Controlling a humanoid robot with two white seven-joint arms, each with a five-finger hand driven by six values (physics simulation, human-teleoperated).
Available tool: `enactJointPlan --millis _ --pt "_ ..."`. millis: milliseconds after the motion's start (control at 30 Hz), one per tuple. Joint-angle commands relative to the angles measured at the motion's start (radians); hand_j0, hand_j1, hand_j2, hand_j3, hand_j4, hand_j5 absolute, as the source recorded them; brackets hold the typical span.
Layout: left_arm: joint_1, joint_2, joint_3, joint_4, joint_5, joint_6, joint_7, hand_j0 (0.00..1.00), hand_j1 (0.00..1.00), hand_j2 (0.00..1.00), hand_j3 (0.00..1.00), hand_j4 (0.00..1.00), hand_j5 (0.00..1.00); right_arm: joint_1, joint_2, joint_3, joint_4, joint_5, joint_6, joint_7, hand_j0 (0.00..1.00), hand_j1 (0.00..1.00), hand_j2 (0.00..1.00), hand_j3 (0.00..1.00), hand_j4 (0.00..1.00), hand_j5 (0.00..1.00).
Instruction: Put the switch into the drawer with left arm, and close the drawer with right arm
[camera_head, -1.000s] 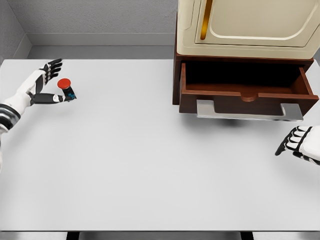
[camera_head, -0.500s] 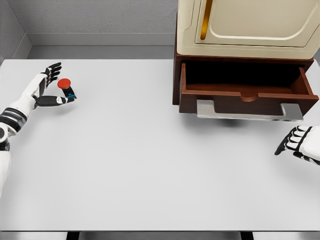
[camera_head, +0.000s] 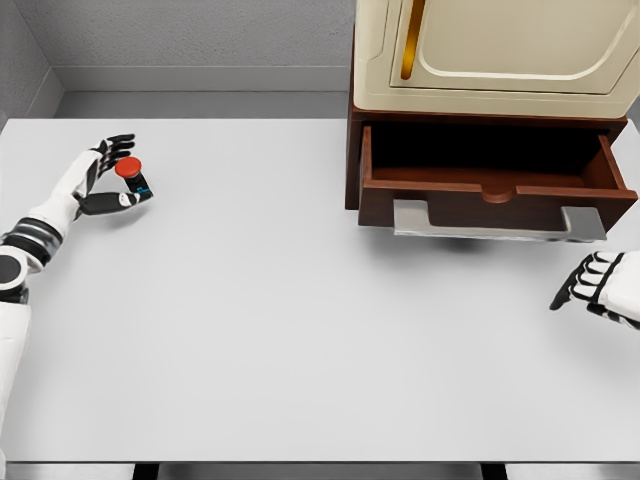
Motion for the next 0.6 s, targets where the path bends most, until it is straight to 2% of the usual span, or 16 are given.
enactJointPlan --millis 0,567 --pt "0.000 0.000 0.000 -0.002 0.002 0.001 0.000 0.75 0.75 0.75 0.75 0.75 0.75 0.002 -0.003 0.000 0.000 -0.006 -0.001 0.000 0.59 0.59 0.59 0.59 0.59 0.59" --pt "0.014 0.000 -0.005 -0.010 -0.001 0.001 0.000 0.73 0.73 0.73 0.73 0.73 0.73 0.002 -0.004 0.000 0.000 -0.006 -0.001 0.000 0.59 0.59 0.59 0.59 0.59 0.59"
